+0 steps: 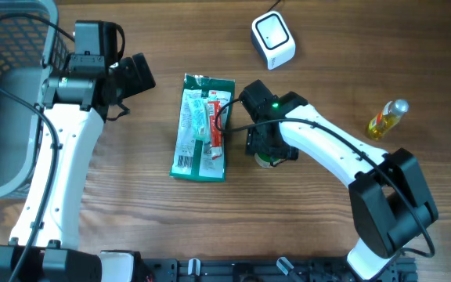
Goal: Scan the item barcode
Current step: 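Close the right gripper around the green-lidded jar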
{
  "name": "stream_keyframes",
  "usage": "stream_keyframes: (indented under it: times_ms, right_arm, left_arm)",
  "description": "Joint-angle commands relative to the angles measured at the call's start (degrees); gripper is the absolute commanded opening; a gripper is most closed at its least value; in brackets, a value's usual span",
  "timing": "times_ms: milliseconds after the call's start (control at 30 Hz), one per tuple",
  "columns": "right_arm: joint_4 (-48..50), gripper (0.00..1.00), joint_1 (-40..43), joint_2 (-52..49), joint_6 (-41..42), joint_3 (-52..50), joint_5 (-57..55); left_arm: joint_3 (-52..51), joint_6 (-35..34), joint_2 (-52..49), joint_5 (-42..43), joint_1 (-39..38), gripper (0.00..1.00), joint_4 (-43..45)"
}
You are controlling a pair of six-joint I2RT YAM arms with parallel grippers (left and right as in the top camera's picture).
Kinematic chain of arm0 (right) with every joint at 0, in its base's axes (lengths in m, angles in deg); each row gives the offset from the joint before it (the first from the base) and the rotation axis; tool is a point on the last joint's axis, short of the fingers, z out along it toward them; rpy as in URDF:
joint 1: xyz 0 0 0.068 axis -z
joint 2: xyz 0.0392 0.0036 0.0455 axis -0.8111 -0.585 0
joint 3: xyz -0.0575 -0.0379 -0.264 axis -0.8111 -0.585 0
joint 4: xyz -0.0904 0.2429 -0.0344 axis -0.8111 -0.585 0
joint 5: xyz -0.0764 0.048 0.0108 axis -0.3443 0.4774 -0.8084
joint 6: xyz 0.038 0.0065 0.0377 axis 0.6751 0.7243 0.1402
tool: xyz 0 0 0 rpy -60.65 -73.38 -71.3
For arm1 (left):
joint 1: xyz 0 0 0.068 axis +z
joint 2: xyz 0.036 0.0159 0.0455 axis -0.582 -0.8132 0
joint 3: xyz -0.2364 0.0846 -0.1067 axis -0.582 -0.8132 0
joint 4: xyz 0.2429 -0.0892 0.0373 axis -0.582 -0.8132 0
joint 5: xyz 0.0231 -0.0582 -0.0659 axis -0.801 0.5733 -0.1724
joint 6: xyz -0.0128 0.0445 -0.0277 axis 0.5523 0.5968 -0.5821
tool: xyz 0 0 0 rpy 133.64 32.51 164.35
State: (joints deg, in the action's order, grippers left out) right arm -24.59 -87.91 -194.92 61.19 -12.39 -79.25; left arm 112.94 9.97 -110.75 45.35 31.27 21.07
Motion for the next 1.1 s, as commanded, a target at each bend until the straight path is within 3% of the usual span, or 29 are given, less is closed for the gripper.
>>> stream_keyframes:
  times_ms: [0, 400, 633, 1067]
  right_arm:
    - [0.09, 0.77, -0.2, -0.96, 0.42, -0.42, 0.07]
    - [0.61, 0.7, -0.2, -0.96, 1.6, -0.52, 0.07]
    - [3.54, 0.81, -0.2, -0.96, 1.66, -3.08, 0.13]
    - [5.66, 0.82, -0.2, -0.96, 1.49, -4.39, 1.62]
  left_arm:
    - [0.48, 0.72, -0.15, 0.48, 0.31, 1.0, 0.13]
    - [0.48, 0.72, -0.15, 0.46, 0.31, 1.0, 0.13]
    - [0.48, 0.72, -0.15, 0.46, 0.31, 1.0, 0.13]
    - [0.48, 0.72, -0.15, 0.46, 0.31, 1.0, 0.13]
